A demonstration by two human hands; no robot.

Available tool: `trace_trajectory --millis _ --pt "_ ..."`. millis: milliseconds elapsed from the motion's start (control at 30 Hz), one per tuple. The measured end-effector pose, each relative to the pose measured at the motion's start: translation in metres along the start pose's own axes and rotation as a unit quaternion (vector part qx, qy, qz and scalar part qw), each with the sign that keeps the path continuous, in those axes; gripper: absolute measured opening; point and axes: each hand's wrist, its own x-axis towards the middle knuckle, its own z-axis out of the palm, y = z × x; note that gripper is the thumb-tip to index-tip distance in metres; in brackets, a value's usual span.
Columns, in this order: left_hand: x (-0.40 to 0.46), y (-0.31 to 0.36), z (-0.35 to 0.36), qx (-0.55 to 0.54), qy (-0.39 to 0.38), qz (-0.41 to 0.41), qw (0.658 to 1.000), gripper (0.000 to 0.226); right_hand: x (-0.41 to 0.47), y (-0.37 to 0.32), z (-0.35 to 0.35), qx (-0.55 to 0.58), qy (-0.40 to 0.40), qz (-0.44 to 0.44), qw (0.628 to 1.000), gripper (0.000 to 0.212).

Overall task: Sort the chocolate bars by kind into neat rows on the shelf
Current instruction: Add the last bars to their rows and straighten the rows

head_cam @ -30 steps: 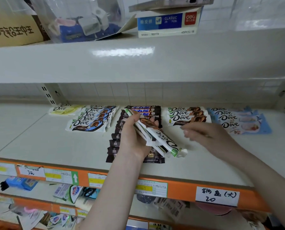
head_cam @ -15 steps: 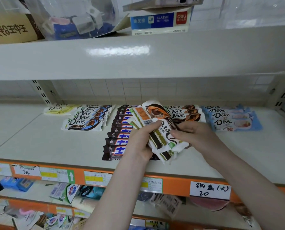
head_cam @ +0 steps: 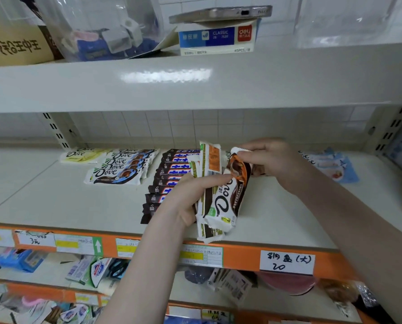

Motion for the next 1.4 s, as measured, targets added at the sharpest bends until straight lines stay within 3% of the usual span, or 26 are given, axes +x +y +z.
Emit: trace_trajectory --millis 133,233,400,533,733,867,967,1100,1200,1400 --pt "-0.005 -0.002 -0.003 0.023 0.003 0.026 0.999 0.022 0.001 0.01 -0.013 0.073 0.07 -0.006 0.995 0.018" --pt "-0.006 -0.003 -0.004 0.009 0.036 0.026 0.999 0.017 -0.003 0.019 -0.024 0.082 0.059 -0.014 0.995 0.022" --pt "-0.006 0.002 -0.007 -0.01 0.055 0.03 0.998 0.022 -0.016 0.026 -0.042 -0.095 -0.051 -0.067 0.992 0.032" --pt "-0.004 0.005 -0.004 0.017 0.045 0.031 0.998 0.018 -0.024 0.024 -0.042 -0.273 -0.09 -0.185 0.94 0.032" --pt "0.002 0.002 0.0 0.016 0.024 0.01 1.0 0.011 -0.027 0.029 -0.036 -0.359 -0.09 -0.286 0.884 0.048" --pt "0.007 -0.005 -0.002 -0.046 0.025 -0.01 0.999 0.024 -0.025 0.041 -0.039 -0.432 -0.046 -0.348 0.831 0.046" --pt "0.009 -0.007 -0.005 -0.127 0.035 -0.028 0.991 0.018 -0.02 0.052 -0.046 -0.478 -0.012 -0.358 0.802 0.045" --pt "0.017 -0.01 -0.016 -0.187 0.05 -0.025 0.981 0.032 -0.005 0.069 -0.056 -0.535 0.015 -0.35 0.769 0.037" --pt "0.021 -0.011 -0.021 -0.251 0.043 -0.034 0.966 0.041 0.009 0.077 -0.058 -0.541 0.02 -0.333 0.772 0.04" --pt "0.021 -0.009 -0.02 -0.292 0.018 -0.025 0.956 0.033 0.032 0.088 -0.056 -0.531 0.037 -0.332 0.779 0.037"
